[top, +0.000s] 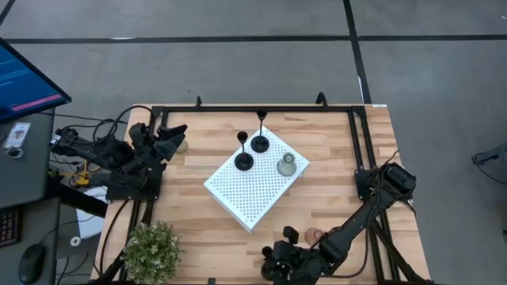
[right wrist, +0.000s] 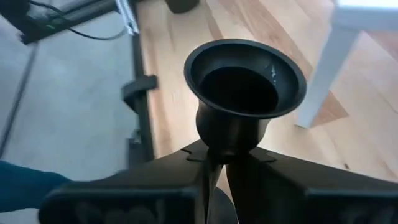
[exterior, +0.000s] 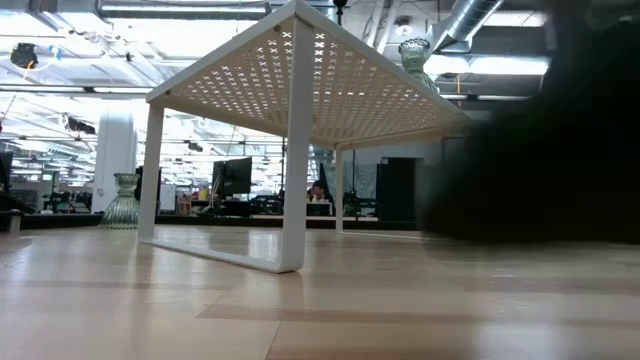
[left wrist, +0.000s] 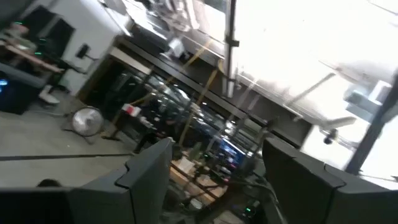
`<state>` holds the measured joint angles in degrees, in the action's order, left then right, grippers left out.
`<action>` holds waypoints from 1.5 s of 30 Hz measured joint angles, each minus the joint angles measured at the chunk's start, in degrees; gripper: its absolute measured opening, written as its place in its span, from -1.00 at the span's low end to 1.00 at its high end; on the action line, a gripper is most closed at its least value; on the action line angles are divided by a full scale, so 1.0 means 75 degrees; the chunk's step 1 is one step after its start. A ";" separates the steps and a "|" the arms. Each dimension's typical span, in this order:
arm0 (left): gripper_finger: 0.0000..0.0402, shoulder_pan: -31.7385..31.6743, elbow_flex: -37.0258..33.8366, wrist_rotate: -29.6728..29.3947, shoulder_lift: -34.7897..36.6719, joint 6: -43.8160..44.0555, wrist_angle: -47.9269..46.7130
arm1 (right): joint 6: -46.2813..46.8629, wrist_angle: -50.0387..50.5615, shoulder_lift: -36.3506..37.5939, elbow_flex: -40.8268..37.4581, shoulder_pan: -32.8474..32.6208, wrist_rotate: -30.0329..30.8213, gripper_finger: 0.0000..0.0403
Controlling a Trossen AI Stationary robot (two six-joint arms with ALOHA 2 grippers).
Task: Pick & Place candle stick holders
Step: Put the black candle holder on the shelf
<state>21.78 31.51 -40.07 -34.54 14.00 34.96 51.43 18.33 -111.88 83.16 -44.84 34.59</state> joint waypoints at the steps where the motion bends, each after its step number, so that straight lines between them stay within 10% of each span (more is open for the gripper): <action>1: 0.26 0.0000 0.0000 0.0192 0.0000 0.0007 0.0001 | -0.0014 0.0075 0.0076 0.0108 -0.0008 0.0002 -0.88; 13: 0.18 0.0104 0.0000 0.5425 -0.0355 0.2067 0.0012 | -0.1453 0.1497 0.1138 0.2303 0.0541 -0.0010 -0.88; 29: 0.25 0.0691 0.0838 0.5023 -0.3372 0.1724 -0.0021 | -0.1891 0.2497 0.1221 0.3074 0.1625 -0.0808 -0.88; 45: 0.24 0.0691 0.0909 0.4713 -0.4134 0.1568 -0.0152 | -0.2427 0.1959 0.1219 0.3074 0.2097 -0.0829 -0.88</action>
<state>26.96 38.33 -4.72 -65.55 25.76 33.82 33.23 33.02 -102.74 106.22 -29.11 28.37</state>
